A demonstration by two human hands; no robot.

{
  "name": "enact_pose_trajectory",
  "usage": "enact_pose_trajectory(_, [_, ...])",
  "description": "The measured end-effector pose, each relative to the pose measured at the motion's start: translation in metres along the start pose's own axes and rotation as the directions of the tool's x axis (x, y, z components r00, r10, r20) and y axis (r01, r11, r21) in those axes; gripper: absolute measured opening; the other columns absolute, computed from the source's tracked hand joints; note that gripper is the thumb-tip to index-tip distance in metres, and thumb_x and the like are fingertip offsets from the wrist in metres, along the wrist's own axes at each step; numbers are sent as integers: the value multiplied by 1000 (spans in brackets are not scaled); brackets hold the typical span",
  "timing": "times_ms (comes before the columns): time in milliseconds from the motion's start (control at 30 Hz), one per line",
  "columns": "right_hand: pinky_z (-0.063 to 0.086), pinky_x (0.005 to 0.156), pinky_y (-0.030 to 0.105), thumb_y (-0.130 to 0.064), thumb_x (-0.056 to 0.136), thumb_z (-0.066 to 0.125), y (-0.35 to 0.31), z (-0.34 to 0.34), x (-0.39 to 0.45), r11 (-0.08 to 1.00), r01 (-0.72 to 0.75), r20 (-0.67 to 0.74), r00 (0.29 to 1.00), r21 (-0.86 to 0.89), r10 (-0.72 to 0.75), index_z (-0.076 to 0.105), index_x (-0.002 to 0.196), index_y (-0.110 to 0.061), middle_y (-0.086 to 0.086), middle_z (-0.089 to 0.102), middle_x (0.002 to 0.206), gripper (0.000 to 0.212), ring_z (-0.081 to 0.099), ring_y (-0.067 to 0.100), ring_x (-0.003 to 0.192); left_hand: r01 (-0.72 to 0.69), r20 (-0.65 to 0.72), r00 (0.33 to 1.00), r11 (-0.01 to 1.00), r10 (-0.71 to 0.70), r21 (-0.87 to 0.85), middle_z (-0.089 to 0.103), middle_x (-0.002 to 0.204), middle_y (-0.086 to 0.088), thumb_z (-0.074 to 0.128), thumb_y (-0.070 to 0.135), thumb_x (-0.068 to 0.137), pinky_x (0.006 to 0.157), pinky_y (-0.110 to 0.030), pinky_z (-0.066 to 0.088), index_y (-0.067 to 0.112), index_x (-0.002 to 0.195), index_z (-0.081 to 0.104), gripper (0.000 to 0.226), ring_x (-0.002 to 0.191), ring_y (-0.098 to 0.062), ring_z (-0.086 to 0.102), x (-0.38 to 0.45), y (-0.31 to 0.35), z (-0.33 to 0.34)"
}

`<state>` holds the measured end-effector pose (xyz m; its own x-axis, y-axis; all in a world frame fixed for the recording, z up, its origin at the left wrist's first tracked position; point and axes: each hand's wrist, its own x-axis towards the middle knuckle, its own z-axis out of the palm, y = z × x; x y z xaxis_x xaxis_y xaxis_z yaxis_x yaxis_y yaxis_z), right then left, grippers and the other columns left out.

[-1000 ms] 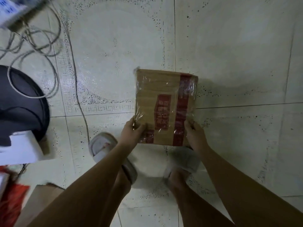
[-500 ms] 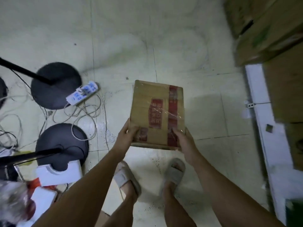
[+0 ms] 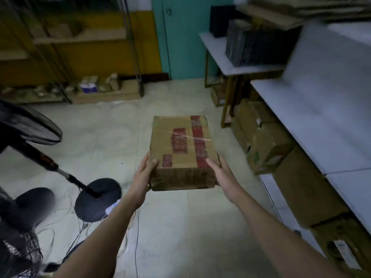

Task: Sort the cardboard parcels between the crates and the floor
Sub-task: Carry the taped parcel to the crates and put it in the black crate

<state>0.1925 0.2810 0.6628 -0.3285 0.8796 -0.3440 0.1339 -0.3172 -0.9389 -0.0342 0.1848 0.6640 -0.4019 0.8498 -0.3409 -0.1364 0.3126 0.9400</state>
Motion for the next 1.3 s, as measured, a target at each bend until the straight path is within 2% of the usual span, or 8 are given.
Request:
enact_pose_trajectory(133, [35, 113, 38, -53, 96, 55, -38, -9, -7, 992, 110, 21, 994, -57, -109, 39, 148, -36, -17, 51, 137, 58, 46, 10, 129, -116, -13, 993, 993, 116, 13, 71, 105, 18, 47, 41, 102, 74, -36, 52, 49, 137, 46, 37, 105, -13, 64, -14, 46, 15])
enact_pose_trajectory(333, [44, 108, 45, -68, 89, 53, -92, -20, 9, 978, 163, 58, 986, -128, -157, 49, 128, -47, -15, 62, 125, 45, 57, 14, 119, -172, -38, 984, 985, 174, 30, 64, 124, 6, 49, 47, 99, 78, -43, 53, 50, 142, 43, 43, 112, -20, 60, -6, 104, 20])
enact_pose_trajectory(533, [46, 71, 21, -54, 98, 49, -146, -10, 47, 957, 253, 54, 967, -139, -248, 48, 121, -43, -12, 65, 110, 25, 61, 4, 92, -207, -59, 976, 976, 210, 65, 63, 121, 6, 48, 49, 99, 85, -47, 50, 50, 139, 45, 40, 111, -19, 58, 31, 161, 16])
enact_pose_trajectory(667, [52, 95, 38, -57, 97, 50, -174, 4, 90, 958, 258, 50, 966, -123, -253, 44, 125, -47, -16, 64, 108, 31, 63, 12, 103, -220, -93, 970, 974, 224, 51, 67, 114, 4, 47, 43, 101, 72, -39, 47, 42, 133, 52, 33, 103, -18, 61, 72, 192, 7])
enact_pose_trajectory(767, [51, 93, 35, -53, 98, 50, -198, 17, 126, 952, 274, 38, 962, -136, -272, 44, 125, -45, -22, 59, 99, 29, 60, 5, 95, -237, -80, 967, 970, 240, 47, 67, 113, 6, 45, 44, 101, 72, -38, 48, 43, 134, 52, 34, 102, -16, 61, 110, 212, -4])
enact_pose_trajectory(900, [50, 95, 36, -58, 96, 51, -231, 36, 177, 945, 285, 28, 958, -158, -285, 49, 132, -42, -16, 65, 110, 39, 62, 10, 103, -269, -46, 962, 963, 270, 29, 64, 118, 6, 44, 46, 101, 69, -36, 47, 46, 141, 45, 40, 102, -14, 59, 164, 243, -20])
enact_pose_trajectory(1033, [49, 103, 50, -65, 90, 53, -259, 51, 232, 944, 275, -17, 959, -185, -283, 50, 138, -38, -9, 66, 125, 55, 62, 18, 115, -291, -15, 956, 956, 292, 40, 62, 125, 4, 45, 50, 100, 69, -35, 46, 49, 143, 42, 43, 109, -16, 58, 220, 271, -34])
enact_pose_trajectory(1300, [53, 97, 42, -58, 94, 54, -306, 50, 328, 951, 259, -17, 964, -170, -266, 51, 125, -41, -8, 65, 122, 35, 63, 14, 110, -275, 1, 961, 961, 276, 11, 61, 129, 2, 48, 51, 99, 70, -34, 46, 48, 146, 38, 48, 108, -15, 57, 332, 312, -29])
